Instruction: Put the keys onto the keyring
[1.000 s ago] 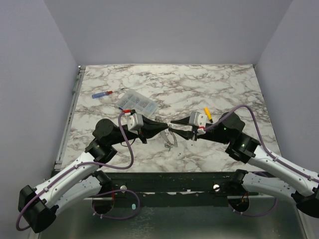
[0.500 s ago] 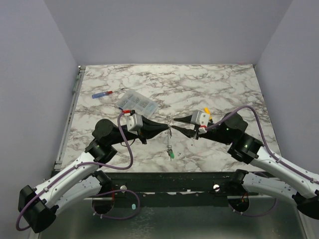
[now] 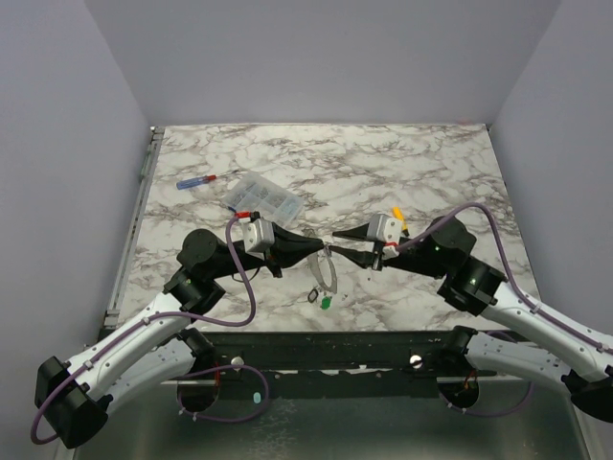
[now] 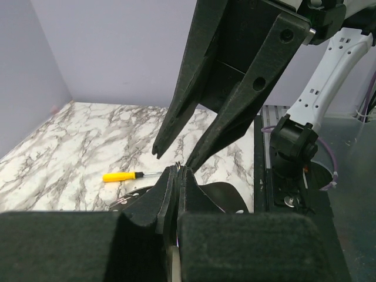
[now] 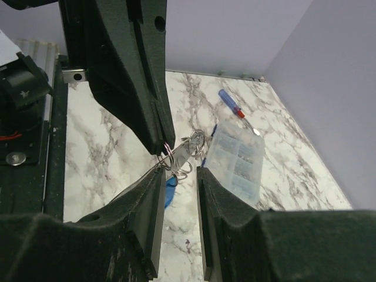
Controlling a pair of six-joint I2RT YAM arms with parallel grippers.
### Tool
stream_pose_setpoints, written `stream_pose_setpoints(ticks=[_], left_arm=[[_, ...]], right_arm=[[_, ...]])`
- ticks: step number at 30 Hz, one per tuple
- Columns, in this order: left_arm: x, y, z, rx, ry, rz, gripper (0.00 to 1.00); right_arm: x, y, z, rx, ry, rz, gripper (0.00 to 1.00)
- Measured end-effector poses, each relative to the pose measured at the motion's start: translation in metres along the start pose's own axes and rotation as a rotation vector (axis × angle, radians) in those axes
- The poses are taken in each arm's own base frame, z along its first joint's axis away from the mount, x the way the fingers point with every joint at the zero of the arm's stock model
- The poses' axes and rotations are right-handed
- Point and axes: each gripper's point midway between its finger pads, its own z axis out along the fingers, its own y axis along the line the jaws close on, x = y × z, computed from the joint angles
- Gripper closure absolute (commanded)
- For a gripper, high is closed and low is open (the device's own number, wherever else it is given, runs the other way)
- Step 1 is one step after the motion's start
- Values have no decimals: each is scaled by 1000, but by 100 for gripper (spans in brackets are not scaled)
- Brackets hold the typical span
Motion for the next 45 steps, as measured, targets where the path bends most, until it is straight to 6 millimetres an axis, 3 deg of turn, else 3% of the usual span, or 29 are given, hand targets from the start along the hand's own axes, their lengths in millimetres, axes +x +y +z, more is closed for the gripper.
stream_pose_setpoints(ticks=[10, 24, 35, 38, 40, 41, 45], left_arm=[[0, 0, 0, 0, 0, 0, 100], [0, 0, 0, 0, -1, 0, 100], [-1, -1, 0, 2, -4, 3, 100], [-2, -1, 0, 2, -6, 4, 100], [-3, -1, 0, 3, -9, 7, 100], [-3, -1, 0, 3, -10, 9, 100], [-3, 0, -1, 2, -8, 9, 100]], right_arm=[[11, 13, 9, -70, 18, 45, 66], [15, 15, 16, -94, 29, 54, 76], [13, 15, 18, -102, 26, 55, 73], [10, 15, 18, -105, 20, 54, 79], [8, 15, 18, -108, 16, 54, 96], [8, 15, 18, -111, 15, 54, 99], [9, 17, 18, -123, 25, 64, 99]])
